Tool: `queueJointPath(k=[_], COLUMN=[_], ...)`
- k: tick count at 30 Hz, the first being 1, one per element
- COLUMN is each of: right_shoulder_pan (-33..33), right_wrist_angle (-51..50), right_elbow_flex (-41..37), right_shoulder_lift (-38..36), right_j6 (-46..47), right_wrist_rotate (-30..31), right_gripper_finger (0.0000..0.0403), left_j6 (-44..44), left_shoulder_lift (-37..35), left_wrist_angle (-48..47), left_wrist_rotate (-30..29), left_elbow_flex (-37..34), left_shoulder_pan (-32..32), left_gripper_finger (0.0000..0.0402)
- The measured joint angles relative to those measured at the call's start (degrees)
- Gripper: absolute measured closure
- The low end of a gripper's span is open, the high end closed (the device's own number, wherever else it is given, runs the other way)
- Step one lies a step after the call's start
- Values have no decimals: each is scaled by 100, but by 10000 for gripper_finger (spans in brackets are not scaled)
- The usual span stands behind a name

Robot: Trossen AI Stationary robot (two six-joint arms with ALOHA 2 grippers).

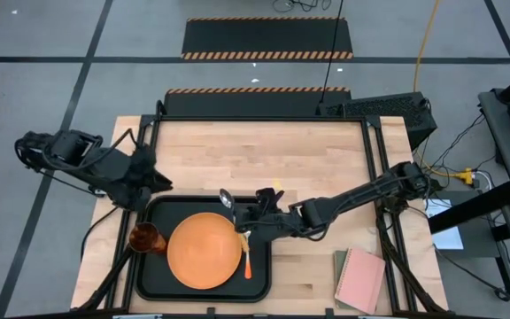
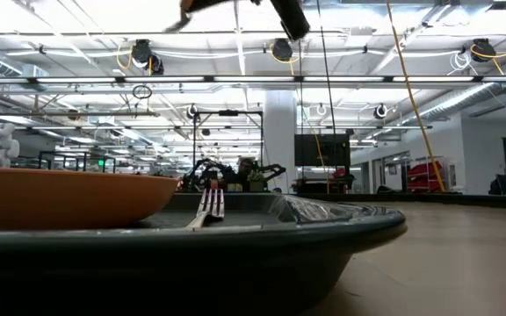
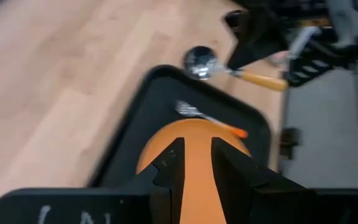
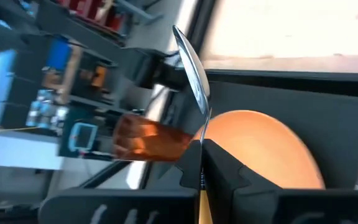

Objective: Pick and place plate/cup/fork/spoon on tray
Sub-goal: Put the orange fork on the black tray to the right of the orange fork

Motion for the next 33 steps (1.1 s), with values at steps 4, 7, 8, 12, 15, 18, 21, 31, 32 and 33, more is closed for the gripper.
queueJointPath(k=[4, 7, 8, 12, 15, 18, 21, 31, 32, 33], right_shoulder_pan=[-57, -141, -171, -344, -491, -633, -804, -1127, -1144, -1162], right_wrist_angle=[642, 1126, 1224, 1581, 1823, 2037, 2270, 2917, 2911, 2911], right_elbow_flex=[0, 0, 0, 0, 0, 2, 2, 2, 2, 2], right_shoulder_lift=[-42, -169, -229, -492, -733, -930, -1043, -1084, -1083, -1081], right_j6=[-391, -811, -970, -1621, -2106, -2498, -2776, -2957, -2956, -2958], right_wrist_rotate=[3, 4, 4, -6, -3, -58, -450, -1256, -1324, -1391], right_gripper_finger=[403, 403, 403, 403, 403, 403, 403, 403, 403, 403], left_j6=[-42, -96, -99, -124, -12, 150, 271, 203, 221, 221], left_shoulder_lift=[133, 255, 293, 493, 690, 888, 1094, 1681, 1707, 1716], left_wrist_angle=[433, 856, 1006, 1588, 2130, 2774, 3313, 4593, 4719, 4841], left_wrist_rotate=[224, 324, 331, 267, 124, -71, -348, -70, -5, 43], left_elbow_flex=[0, 0, 0, 0, 0, 0, 0, 0, 0, 0], left_shoulder_pan=[0, 0, 0, 0, 0, 0, 46, 597, 624, 643], left_gripper_finger=[311, 288, 278, 233, 211, 205, 204, 204, 204, 204])
